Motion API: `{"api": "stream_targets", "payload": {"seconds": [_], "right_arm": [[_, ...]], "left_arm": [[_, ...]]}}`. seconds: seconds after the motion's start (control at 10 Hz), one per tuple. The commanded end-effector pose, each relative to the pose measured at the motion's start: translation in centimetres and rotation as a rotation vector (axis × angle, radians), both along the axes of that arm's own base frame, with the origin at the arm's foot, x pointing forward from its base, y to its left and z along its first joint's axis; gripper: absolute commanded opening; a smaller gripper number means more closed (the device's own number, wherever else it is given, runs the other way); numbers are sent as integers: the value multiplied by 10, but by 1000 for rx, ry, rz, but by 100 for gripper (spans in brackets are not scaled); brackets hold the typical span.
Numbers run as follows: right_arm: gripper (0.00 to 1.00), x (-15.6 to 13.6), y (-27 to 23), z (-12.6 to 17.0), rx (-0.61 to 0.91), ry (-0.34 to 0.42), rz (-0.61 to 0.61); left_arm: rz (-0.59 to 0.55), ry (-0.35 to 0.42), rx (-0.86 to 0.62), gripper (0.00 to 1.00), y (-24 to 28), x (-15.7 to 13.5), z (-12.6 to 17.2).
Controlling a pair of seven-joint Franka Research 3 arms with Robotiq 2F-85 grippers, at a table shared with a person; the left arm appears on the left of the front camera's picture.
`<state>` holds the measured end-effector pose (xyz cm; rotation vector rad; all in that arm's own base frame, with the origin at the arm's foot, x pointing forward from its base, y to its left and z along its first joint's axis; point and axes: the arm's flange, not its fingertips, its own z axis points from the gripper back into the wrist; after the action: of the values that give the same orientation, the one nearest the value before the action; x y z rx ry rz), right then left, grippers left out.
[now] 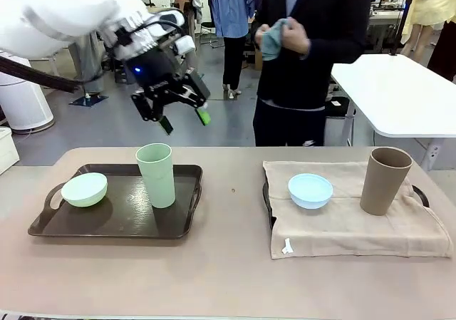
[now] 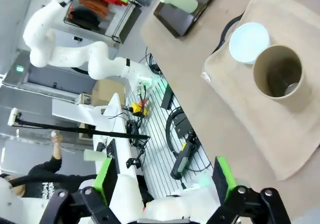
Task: Set up a tray with a mat and arrange the tableware.
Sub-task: Pick up the Picnic Bowl and Reusable plastic cup from the Handle tray in front of the human's position and hold them in the air.
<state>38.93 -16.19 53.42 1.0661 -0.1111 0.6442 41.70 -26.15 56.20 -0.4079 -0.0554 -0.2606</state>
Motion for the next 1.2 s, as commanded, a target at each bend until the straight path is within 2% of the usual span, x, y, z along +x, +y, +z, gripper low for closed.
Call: {"api": "stream_targets", "payload": {"seconds": [0.0, 0.1, 0.2, 0.3, 0.4, 0.5, 0.6, 0.7, 0.8, 1.1], "right_arm": [[100, 13, 1, -23, 46, 73, -136], [100, 18, -2, -37, 121, 119, -190], [100, 16, -17, -49, 157, 151, -267], [100, 12, -37, -52, 207, 181, -315], [100, 13, -54, -56, 290, 189, -363], [100, 9, -63, -59, 330, 206, -393], [100, 7, -68, -61, 360, 222, -386], [100, 8, -74, -57, 380, 211, -369], [100, 3, -70, -70, 300, 199, -376], [100, 3, -70, -70, 300, 199, -376]], "left_arm": [[-68, -52, -263, 100, 57, -3, -2], [-79, -55, -458, 100, 89, 2, -11], [-49, -55, -601, 100, 116, -11, -36], [-24, -46, -694, 100, 126, -31, -57], [-6, -39, -791, 100, 147, -33, -77], [16, -23, -863, 100, 162, -46, -97], [72, -32, -934, 100, 179, -64, -116], [172, -39, -980, 100, 197, -81, -125], [45, -38, -879, 100, 168, -49, -104], [45, -38, -879, 100, 168, -49, -104]]}}
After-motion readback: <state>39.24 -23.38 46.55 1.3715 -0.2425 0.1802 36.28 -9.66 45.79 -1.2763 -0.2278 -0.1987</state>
